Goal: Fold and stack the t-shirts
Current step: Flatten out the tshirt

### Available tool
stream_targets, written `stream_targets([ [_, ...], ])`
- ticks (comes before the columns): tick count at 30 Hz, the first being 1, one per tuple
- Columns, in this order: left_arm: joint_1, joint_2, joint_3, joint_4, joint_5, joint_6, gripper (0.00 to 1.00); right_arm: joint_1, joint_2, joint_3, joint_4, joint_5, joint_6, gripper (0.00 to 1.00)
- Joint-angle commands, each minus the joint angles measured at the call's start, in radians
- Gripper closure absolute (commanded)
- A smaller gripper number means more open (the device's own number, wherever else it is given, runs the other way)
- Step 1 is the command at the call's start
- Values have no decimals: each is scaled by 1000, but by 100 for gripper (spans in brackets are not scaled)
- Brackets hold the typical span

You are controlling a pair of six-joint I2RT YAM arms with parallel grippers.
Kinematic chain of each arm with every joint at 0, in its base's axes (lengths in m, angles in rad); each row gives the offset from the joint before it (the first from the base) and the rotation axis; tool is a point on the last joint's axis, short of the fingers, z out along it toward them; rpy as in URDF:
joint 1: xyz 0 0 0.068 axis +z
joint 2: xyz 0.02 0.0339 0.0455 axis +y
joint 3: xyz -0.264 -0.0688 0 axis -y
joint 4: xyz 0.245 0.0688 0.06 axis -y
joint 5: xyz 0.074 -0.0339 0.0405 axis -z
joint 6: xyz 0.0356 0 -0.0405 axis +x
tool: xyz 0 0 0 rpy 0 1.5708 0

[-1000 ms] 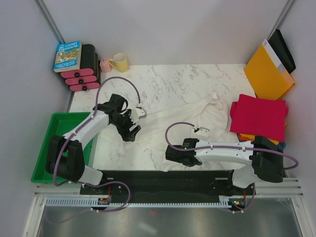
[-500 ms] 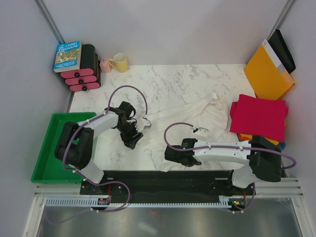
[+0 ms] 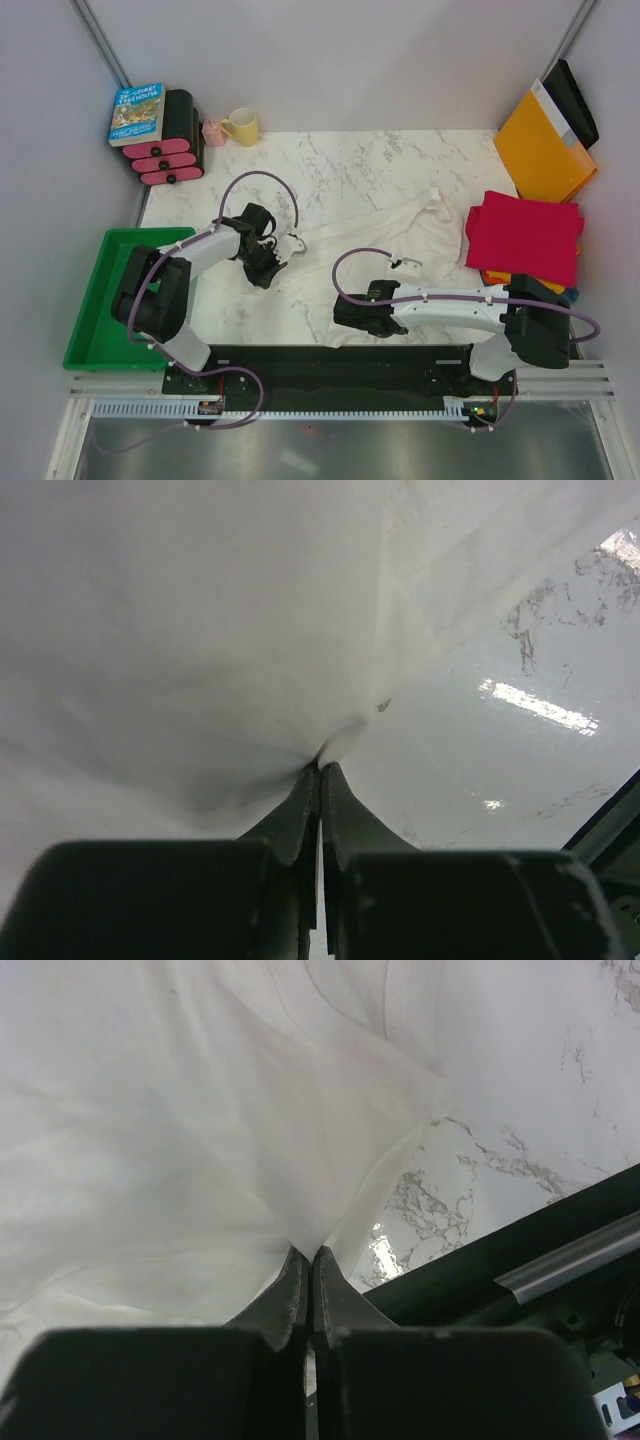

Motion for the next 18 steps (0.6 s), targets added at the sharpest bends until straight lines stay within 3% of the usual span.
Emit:
stream_targets([
  [1,38,-11,-46,100,-55,7,98,0,-14,45,-26,25,3,100],
  [3,84,-95,17,23,0,-16,98,0,-57,99,-106,77,27,100],
  [5,219,-166,115,-54,165,-55,98,-5,-144,154,-172,147,35,100],
  [6,277,-177,235,-94,227,-72,98,-32,-175,223,-244,211,32,100],
  [7,399,-180,300,-145,323,-89,98,-58,-204,257,-269,244,-21,100],
  [10,600,-143,537,-182,445,-247,98,-233,-310,369,-267,325,-220,100],
  [12,671,-105,644,-180,473,-310,98,-372,-312,473,-240,359,-348,100],
  [14,734,-88,680,-180,474,-369,98,-446,-244,554,-211,359,-544,100],
  [18,796,-85,640,-176,488,-409,98,-506,-96,784,-200,376,-732,100],
])
